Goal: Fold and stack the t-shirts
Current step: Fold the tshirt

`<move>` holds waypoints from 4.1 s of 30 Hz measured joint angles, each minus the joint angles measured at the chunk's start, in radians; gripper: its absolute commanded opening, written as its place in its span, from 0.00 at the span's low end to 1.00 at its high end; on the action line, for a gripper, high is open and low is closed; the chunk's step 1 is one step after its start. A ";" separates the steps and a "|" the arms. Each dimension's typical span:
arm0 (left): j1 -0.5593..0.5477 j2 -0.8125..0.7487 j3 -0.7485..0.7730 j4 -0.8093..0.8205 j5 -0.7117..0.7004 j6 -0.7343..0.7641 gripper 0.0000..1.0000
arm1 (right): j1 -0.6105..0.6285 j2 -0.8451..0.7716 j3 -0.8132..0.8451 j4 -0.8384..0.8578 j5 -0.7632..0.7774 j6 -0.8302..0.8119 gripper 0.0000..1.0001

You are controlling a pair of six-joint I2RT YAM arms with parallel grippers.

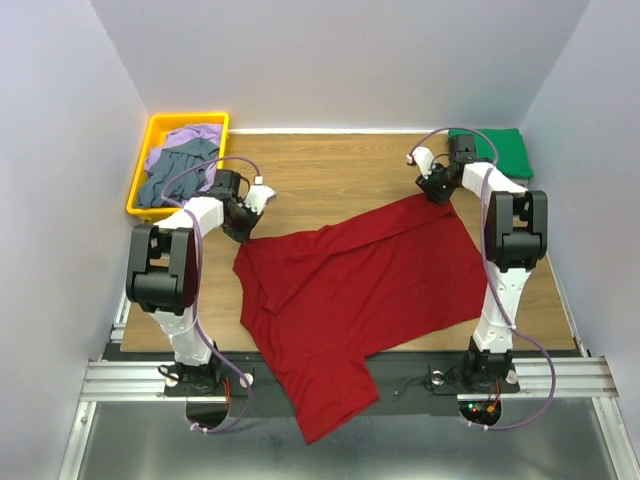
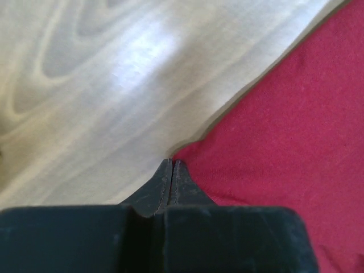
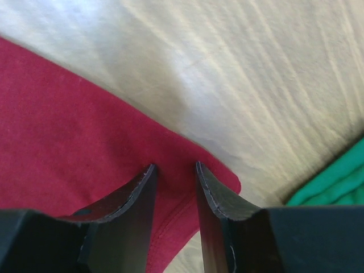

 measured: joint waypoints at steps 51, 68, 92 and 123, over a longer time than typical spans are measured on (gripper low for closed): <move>-0.186 -0.075 0.056 -0.138 -0.009 0.035 0.61 | 0.002 -0.010 0.004 -0.064 0.143 -0.201 0.27; -0.191 0.002 0.037 -0.145 -0.053 0.035 0.16 | 0.004 -0.006 0.008 -0.063 0.152 -0.219 0.36; -0.193 -0.093 0.174 -0.305 -0.024 0.051 0.00 | 0.004 -0.006 0.032 -0.070 0.161 -0.245 0.03; -0.246 -0.146 0.101 -0.438 0.026 0.036 0.38 | -0.013 -0.024 -0.010 -0.071 0.161 -0.317 0.28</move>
